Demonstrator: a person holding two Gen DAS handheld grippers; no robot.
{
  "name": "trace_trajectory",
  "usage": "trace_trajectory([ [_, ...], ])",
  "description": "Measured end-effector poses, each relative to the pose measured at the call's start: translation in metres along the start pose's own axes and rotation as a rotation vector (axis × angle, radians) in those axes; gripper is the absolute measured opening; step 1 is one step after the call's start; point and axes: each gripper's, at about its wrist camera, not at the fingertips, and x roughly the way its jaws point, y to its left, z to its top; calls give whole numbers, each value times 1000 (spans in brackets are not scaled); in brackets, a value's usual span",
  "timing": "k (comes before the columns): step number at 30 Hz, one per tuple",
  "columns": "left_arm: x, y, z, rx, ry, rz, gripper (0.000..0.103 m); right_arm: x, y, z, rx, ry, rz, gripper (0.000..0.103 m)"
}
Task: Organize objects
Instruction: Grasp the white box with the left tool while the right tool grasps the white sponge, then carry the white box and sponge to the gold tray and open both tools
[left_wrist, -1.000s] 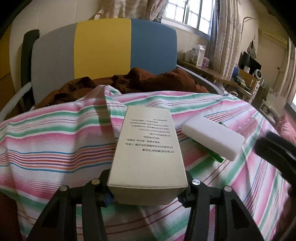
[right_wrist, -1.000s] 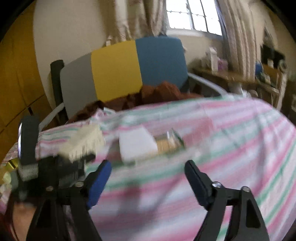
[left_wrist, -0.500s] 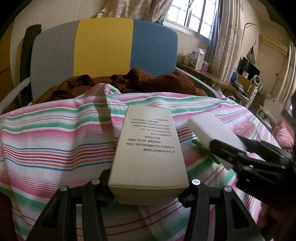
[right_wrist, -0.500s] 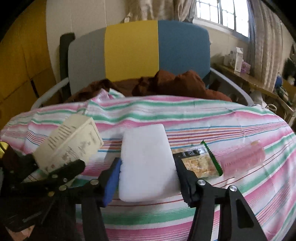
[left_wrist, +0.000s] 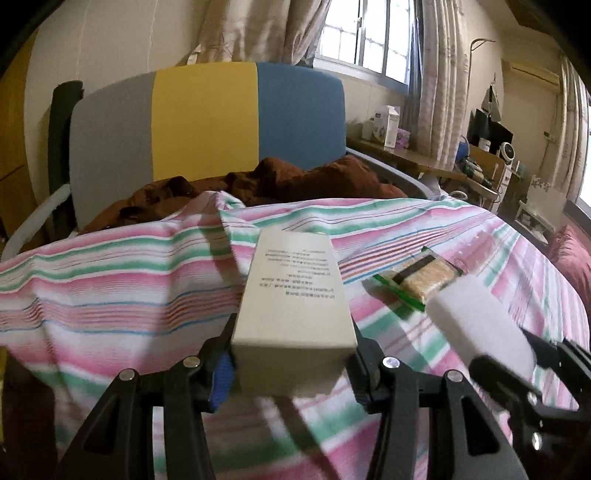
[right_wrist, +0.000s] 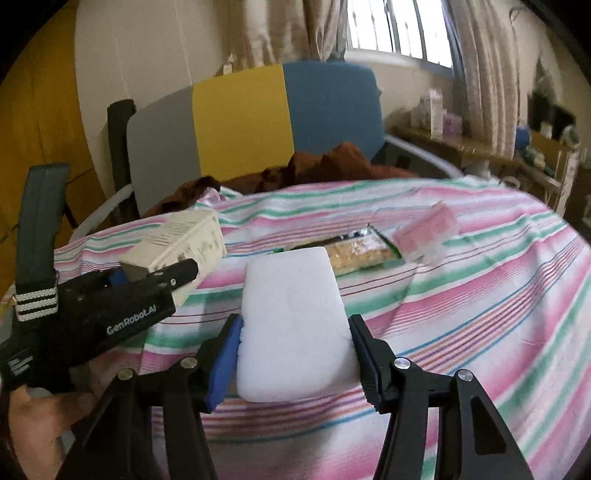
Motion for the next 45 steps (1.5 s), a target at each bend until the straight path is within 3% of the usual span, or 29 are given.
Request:
trace_trajectory([
  [4, -21, 8, -13, -38, -9, 11, 52, -6, 5, -3, -22, -32, -74, 58],
  [10, -48, 18, -33, -118, -10, -21, 52, -1, -3, -3, 8, -4, -93, 59],
  [17, -75, 13, -51, -120, -18, -62, 51, -10, -2, -8, 22, -22, -125, 59],
  [23, -124, 14, -68, -173, -73, -156, 51, -32, 21, -19, -75, -64, -99, 59],
  [29, -162, 29, -83, -266, -84, -254, 51, -36, 31, -25, -95, -17, -90, 59],
  [34, -186, 50, -90, -349, -102, -319, 51, -51, 43, -34, -71, 24, -27, 58],
  [39, -203, 77, -92, -452, -126, -351, 51, -68, 70, -39, -101, 17, 22, 58],
  [45, -240, 110, -86, -528, -220, -371, 51, -86, 100, -23, -73, -17, 106, 58],
])
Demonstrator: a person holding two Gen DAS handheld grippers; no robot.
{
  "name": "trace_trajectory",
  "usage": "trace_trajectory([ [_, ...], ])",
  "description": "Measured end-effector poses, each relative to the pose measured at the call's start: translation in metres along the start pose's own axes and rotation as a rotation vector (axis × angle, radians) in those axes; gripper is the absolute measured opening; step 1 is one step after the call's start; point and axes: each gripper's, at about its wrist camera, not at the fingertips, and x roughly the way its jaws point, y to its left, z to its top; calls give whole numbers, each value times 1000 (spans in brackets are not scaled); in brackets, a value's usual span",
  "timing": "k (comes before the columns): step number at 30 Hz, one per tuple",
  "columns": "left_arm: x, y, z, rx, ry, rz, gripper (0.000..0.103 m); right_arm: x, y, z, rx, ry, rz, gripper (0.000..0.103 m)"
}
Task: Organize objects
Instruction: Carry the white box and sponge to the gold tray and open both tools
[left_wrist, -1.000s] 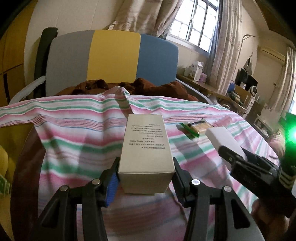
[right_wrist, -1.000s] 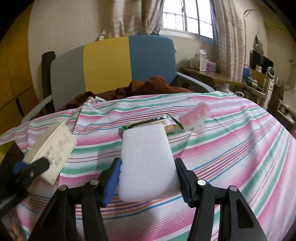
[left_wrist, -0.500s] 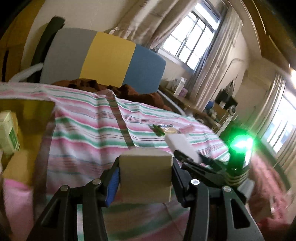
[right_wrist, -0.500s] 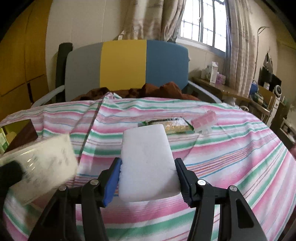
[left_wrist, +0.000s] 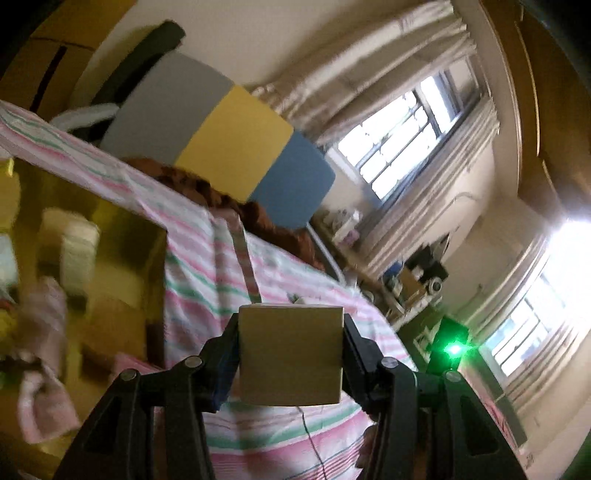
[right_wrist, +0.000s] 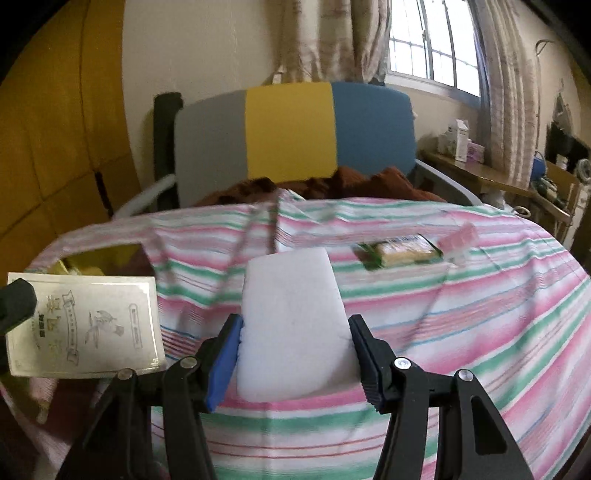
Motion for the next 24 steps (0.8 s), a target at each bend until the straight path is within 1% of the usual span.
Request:
trace_trajectory([
  [2, -20, 4, 11, -1, -58, 9, 51, -2, 14, 9, 2, -6, 45, 58],
  [5, -47, 15, 28, 0, -141, 59, 51, -1, 38, 18, -3, -1, 115, 58],
  [6, -55, 20, 33, 2, -166, 81, 51, 0, 50, 21, -7, 3, 145, 58],
  [8, -68, 30, 44, 22, -209, 150, 51, 4, 71, 26, -12, 21, 201, 58],
  [12, -83, 60, 63, 13, -251, 260, 51, 20, 119, 37, -29, 76, 287, 59],
  [13, -85, 69, 68, 8, -251, 294, 51, 25, 129, 39, -35, 91, 290, 59],
  [16, -87, 86, 79, 5, -256, 358, 51, 46, 161, 48, -60, 153, 311, 59],
  [18, -83, 97, 85, 17, -242, 411, 51, 56, 177, 52, -82, 172, 290, 62],
  [19, -81, 103, 86, 19, -233, 434, 51, 63, 185, 52, -92, 190, 278, 64],
  [21, -70, 120, 89, 12, -169, 472, 51, 77, 192, 52, -89, 227, 263, 85],
  [22, -64, 126, 90, 6, -141, 495, 51, 81, 193, 51, -80, 237, 255, 87],
  [24, -53, 140, 89, 3, -73, 530, 51, 82, 190, 50, -36, 247, 245, 87],
])
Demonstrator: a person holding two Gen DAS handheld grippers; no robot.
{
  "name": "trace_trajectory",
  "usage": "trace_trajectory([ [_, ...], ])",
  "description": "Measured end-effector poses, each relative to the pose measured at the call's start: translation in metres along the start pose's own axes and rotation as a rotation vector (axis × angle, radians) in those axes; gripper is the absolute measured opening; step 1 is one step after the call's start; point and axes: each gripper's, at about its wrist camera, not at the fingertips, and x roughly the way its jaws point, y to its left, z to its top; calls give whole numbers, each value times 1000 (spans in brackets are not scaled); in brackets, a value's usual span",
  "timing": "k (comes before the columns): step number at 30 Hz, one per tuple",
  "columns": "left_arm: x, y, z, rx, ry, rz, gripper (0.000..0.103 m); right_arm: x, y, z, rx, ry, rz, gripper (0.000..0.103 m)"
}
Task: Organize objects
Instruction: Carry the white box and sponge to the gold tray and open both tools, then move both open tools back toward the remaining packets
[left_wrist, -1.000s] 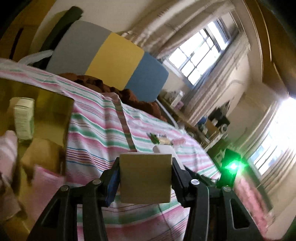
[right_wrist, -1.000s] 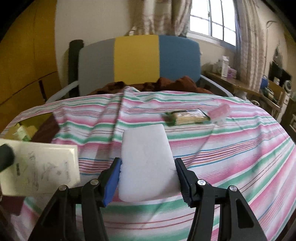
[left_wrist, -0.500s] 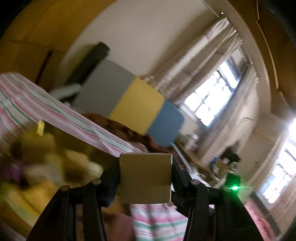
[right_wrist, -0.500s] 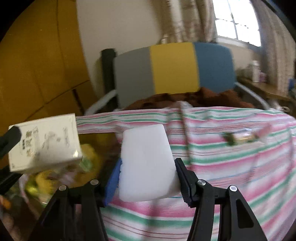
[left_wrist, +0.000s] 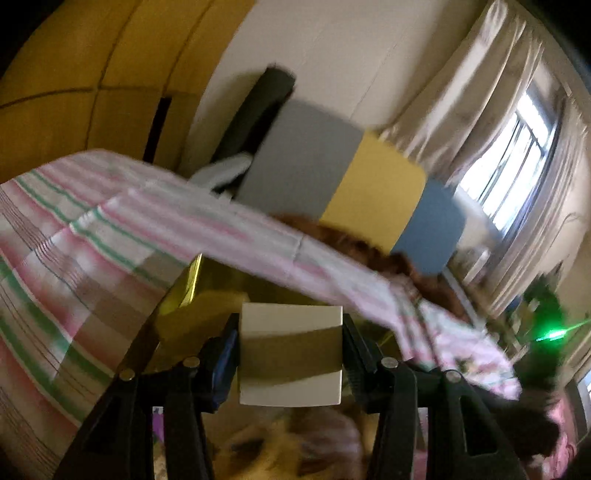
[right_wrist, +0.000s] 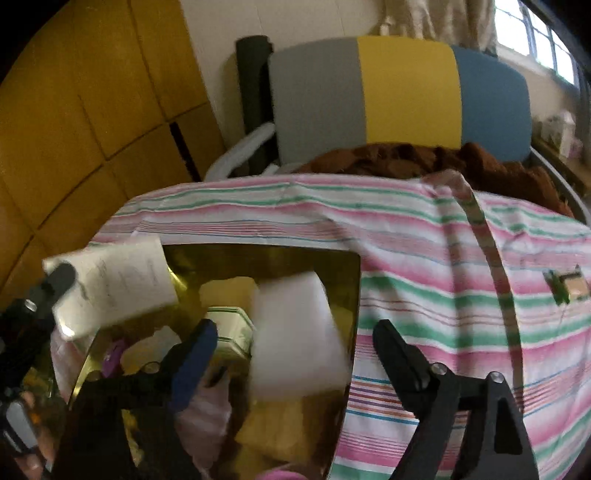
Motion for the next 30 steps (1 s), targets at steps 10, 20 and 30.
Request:
trace_trajectory([
  [10, 10, -6, -8, 47, 54, 30, 89, -44, -20, -22, 62, -94, 68, 93],
  [20, -16, -20, 0, 68, -50, 9, 68, -70, -35, -43, 101, -136, 89, 93],
  [30, 18, -22, -19, 61, 116, 64, 69, -80, -57, -59, 168, -128, 100, 93],
])
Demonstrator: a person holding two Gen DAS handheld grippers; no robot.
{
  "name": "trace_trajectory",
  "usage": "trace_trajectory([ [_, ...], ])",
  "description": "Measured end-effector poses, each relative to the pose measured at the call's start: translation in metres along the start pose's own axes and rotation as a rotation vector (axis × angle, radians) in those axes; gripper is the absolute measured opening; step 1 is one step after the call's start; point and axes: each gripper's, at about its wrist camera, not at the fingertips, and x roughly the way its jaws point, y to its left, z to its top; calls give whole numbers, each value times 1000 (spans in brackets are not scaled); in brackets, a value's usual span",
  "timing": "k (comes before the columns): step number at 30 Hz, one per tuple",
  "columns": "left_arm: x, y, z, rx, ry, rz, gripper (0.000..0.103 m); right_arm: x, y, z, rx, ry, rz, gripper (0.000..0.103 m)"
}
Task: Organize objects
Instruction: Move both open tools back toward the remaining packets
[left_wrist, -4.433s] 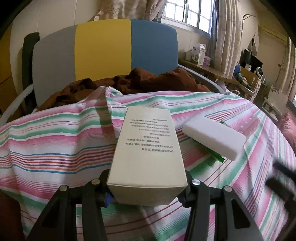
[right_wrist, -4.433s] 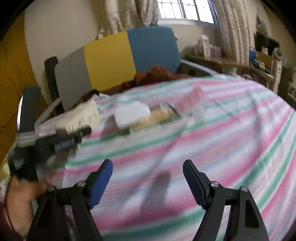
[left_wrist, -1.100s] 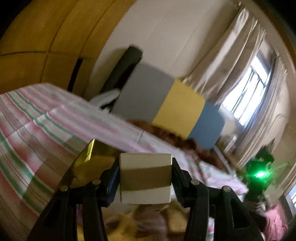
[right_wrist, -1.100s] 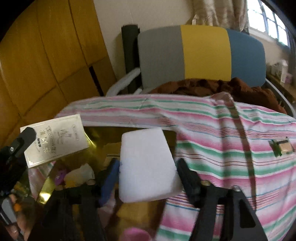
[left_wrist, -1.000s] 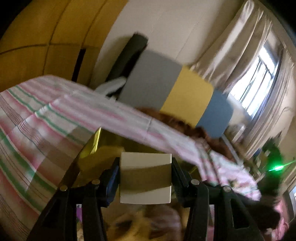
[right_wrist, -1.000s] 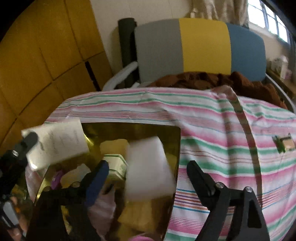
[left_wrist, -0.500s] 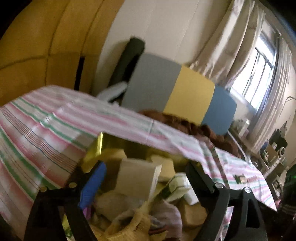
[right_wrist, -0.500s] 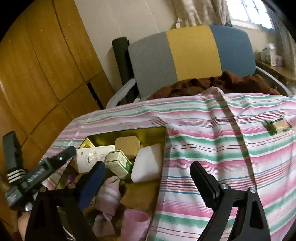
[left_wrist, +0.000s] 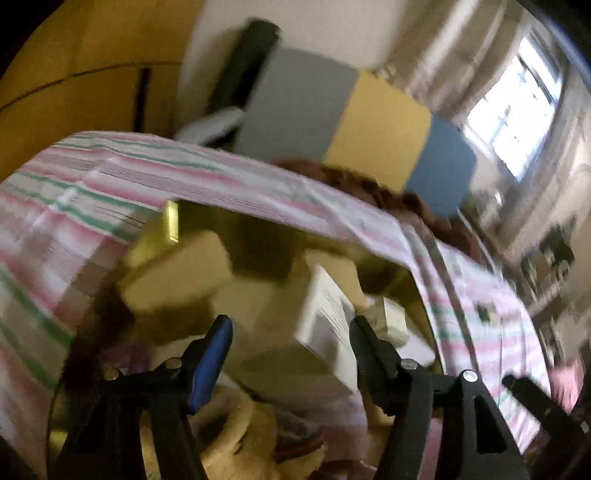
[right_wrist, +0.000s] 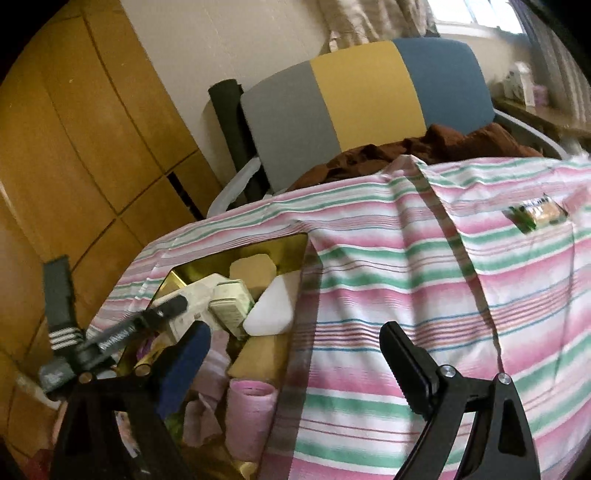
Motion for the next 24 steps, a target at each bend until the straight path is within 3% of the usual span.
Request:
trace_trajectory([
  [2, -16, 4, -3, -41, -55, 21, 82, -3, -4, -2, 2, -3, -6, 93],
  [9, -54, 0, -20, -51, -163, 39, 83, -1, -25, -16, 51, 28, -24, 93],
  [24, -55, -89, -44, 133, -80, -145, 87, -11, -76, -26, 113, 35, -95, 93],
])
